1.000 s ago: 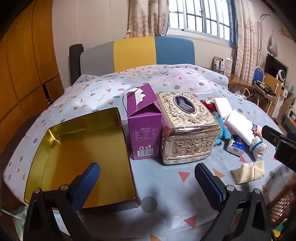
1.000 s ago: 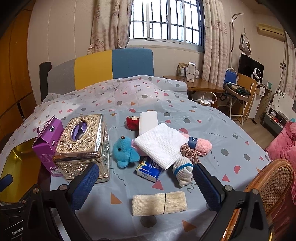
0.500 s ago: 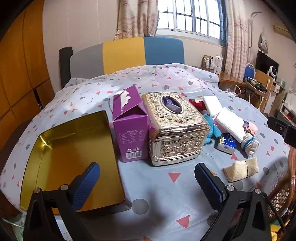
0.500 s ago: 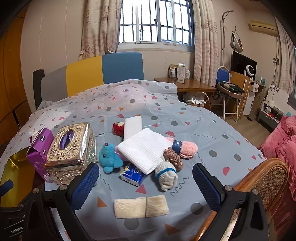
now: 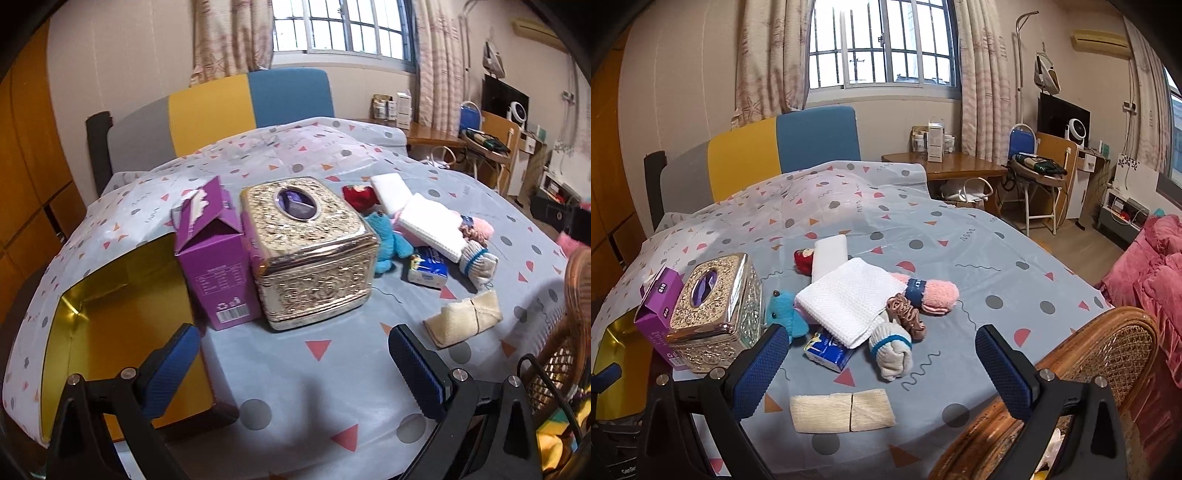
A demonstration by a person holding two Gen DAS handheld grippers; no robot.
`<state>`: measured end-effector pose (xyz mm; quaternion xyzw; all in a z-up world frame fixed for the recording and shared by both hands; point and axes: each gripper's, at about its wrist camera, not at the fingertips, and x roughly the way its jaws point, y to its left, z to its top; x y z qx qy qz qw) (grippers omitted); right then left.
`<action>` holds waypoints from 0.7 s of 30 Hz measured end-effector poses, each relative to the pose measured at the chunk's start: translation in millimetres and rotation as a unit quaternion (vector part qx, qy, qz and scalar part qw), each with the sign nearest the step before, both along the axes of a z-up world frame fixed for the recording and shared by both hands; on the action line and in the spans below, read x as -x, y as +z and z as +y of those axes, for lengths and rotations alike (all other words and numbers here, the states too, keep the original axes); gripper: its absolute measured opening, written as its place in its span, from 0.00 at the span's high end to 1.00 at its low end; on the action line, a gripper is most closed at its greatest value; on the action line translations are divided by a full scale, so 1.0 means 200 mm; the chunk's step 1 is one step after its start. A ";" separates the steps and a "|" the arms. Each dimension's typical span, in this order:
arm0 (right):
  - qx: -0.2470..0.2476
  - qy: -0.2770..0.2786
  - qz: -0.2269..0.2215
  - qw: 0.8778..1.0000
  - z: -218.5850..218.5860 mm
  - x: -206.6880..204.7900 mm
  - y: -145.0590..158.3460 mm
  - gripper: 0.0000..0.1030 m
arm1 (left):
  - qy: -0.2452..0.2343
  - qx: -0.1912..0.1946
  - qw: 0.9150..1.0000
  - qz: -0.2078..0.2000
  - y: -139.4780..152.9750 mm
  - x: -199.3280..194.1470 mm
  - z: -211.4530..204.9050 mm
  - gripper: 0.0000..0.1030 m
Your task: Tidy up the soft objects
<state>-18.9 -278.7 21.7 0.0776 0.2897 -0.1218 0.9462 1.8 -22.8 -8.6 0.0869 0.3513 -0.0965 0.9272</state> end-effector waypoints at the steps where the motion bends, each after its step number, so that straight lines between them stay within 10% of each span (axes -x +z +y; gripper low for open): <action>1: -0.002 -0.001 -0.001 1.000 -0.01 0.01 0.00 0.00 | -0.010 -0.001 1.000 0.003 0.00 0.00 -0.02 0.00; 11: 0.002 -0.015 -0.008 1.000 -0.13 0.07 0.05 0.00 | -0.130 -0.006 0.991 0.032 -0.05 -0.05 -0.26 0.00; 21: -0.021 -0.044 -0.007 0.999 -0.27 0.10 0.06 0.00 | -0.307 -0.042 0.948 0.069 -0.20 -0.08 -0.61 0.00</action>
